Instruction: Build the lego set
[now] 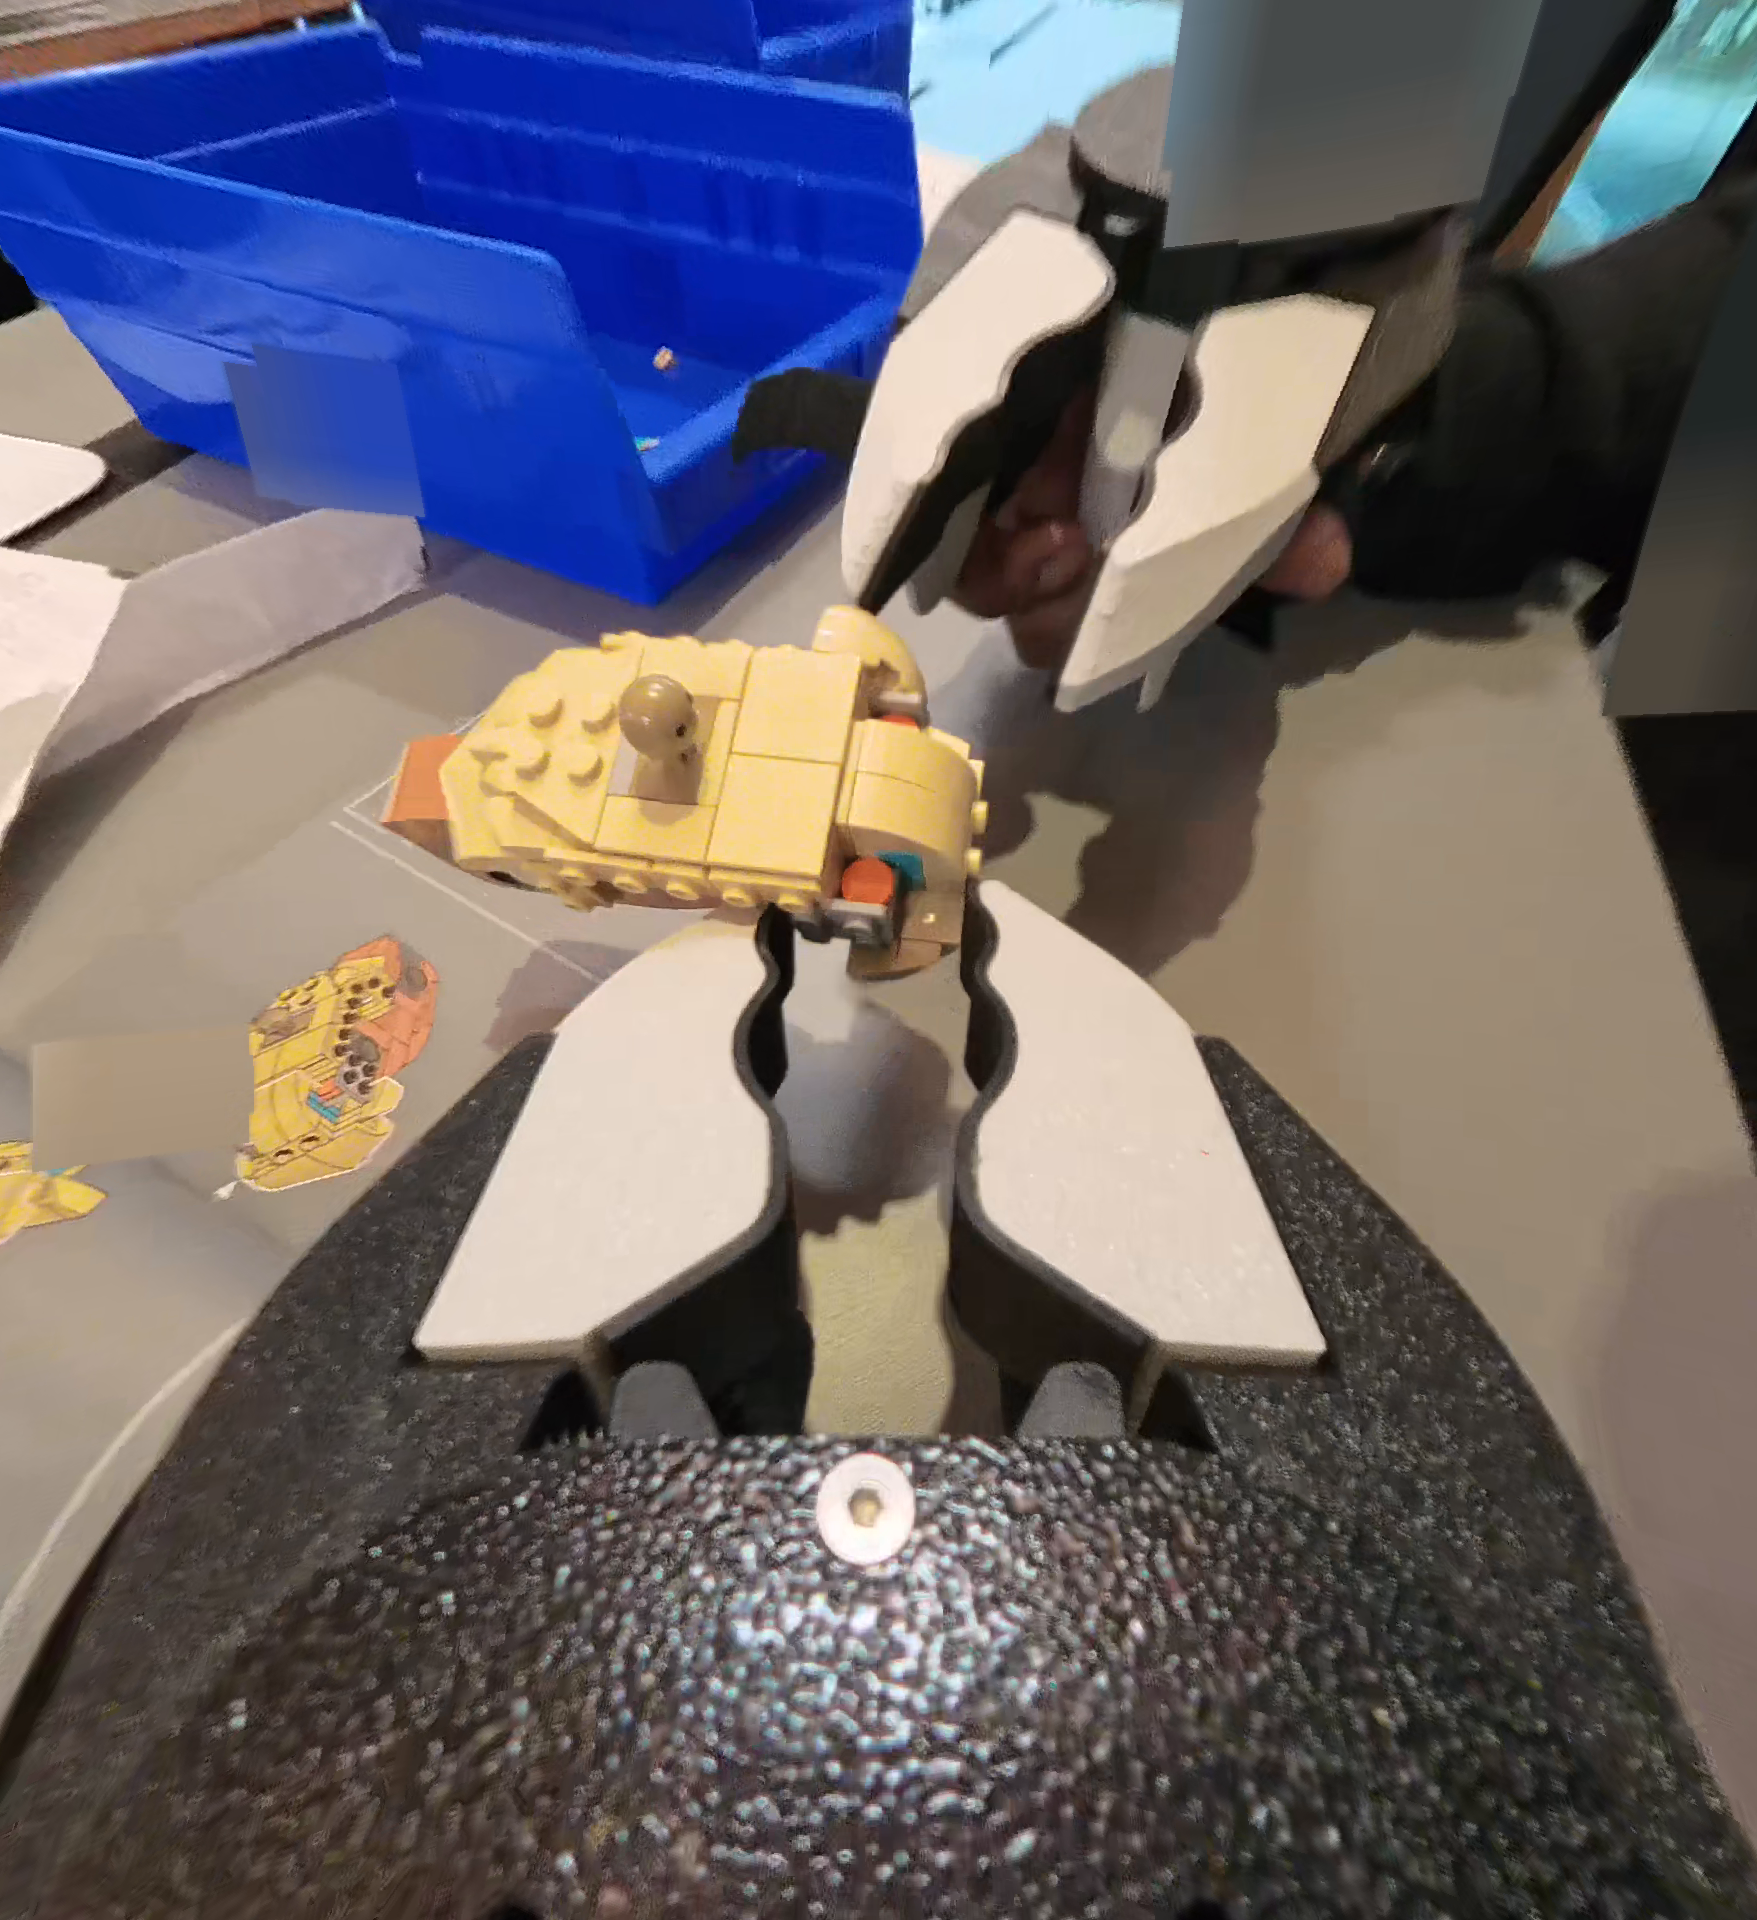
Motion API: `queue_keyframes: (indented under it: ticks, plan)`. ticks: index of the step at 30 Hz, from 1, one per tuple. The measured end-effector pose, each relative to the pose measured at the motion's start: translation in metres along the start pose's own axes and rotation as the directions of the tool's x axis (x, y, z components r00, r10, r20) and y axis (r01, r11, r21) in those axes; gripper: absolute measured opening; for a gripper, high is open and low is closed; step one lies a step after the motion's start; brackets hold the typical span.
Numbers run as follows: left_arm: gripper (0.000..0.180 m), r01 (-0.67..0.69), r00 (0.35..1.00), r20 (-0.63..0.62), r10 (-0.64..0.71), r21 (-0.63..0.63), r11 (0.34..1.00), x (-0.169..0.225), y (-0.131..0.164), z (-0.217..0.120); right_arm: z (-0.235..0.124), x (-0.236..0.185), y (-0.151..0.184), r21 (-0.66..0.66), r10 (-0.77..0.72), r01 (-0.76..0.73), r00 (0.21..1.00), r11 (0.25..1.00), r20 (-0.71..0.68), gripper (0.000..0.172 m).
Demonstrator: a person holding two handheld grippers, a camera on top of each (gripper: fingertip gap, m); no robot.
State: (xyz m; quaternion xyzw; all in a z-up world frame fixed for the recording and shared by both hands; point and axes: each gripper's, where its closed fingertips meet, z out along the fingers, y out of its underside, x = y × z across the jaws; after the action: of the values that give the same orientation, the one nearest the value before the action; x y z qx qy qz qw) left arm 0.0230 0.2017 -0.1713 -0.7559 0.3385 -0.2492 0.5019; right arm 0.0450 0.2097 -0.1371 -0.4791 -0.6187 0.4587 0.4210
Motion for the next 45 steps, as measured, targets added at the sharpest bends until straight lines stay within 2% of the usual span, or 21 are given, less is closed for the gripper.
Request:
queue_keyframes:
  ticks: [6,9,15,30,37,45]
  plan:
    - [0.030,0.203,0.966,-0.183,-0.181,0.109,0.973,0.012,-0.018,-0.007,-0.010,0.007,-0.023,0.130,-0.135,0.149,0.985,0.980,-0.111,0.030]
    - [0.030,0.299,0.933,-0.253,-0.255,0.151,0.942,0.014,-0.026,-0.010,-0.015,0.008,-0.026,0.144,-0.222,0.243,0.964,0.959,-0.148,0.029]
    - [0.030,0.459,0.862,-0.334,-0.381,0.196,0.867,0.011,-0.036,-0.010,-0.015,0.011,-0.028,0.167,-0.260,0.292,0.947,0.942,-0.191,0.034]
    - [0.030,0.551,0.797,-0.394,-0.458,0.163,0.818,0.020,-0.040,0.000,-0.003,-0.004,-0.025,0.144,-0.364,0.395,0.909,0.907,-0.202,0.054]
    - [0.030,0.547,0.790,-0.407,-0.459,0.129,0.827,0.026,-0.037,0.003,0.001,-0.004,-0.020,0.084,-0.461,0.491,0.854,0.867,-0.241,0.063]
    - [0.030,0.565,0.773,-0.418,-0.477,0.114,0.817,0.029,-0.037,0.005,0.006,-0.003,-0.016,0.023,-0.534,0.567,0.788,0.823,-0.306,0.062]
